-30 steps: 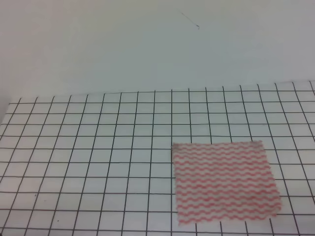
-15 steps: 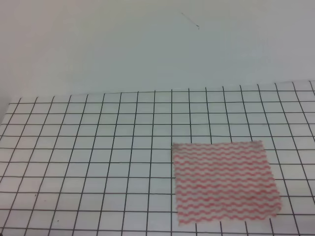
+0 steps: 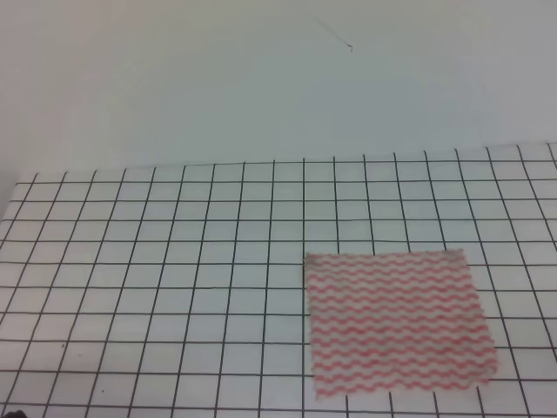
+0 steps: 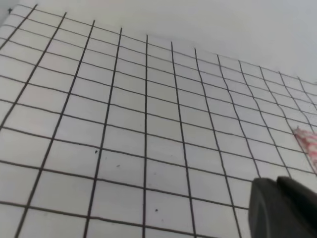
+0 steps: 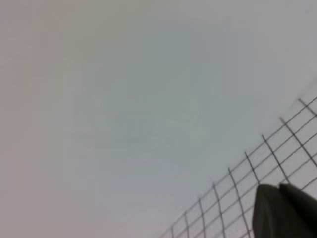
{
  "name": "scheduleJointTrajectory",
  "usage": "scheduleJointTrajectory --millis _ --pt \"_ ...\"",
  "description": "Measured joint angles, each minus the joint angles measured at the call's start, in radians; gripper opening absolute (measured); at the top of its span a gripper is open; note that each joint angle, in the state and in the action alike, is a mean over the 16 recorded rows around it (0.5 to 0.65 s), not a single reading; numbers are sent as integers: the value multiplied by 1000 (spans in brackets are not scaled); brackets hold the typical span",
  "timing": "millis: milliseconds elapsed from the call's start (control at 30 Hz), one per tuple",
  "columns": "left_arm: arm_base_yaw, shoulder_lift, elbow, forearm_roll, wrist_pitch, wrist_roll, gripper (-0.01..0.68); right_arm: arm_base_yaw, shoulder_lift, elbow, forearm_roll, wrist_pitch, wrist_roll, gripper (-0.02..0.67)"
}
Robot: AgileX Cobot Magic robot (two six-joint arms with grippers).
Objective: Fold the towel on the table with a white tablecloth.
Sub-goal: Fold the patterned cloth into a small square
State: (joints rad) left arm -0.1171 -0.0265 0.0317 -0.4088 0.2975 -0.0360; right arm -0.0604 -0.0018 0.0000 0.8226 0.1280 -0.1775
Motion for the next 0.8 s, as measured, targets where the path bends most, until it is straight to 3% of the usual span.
scheduleJointTrajectory --millis 267,533,800 --pt "0 0 0 -184 -13 0 0 0 0 0 298 -57 -25 -3" --pt "0 0 0 -510 -17 0 0 0 0 0 364 -41 -90 -3" --pt "0 0 -1 -765 -57 24 0 0 0 -5 394 51 -282 -3"
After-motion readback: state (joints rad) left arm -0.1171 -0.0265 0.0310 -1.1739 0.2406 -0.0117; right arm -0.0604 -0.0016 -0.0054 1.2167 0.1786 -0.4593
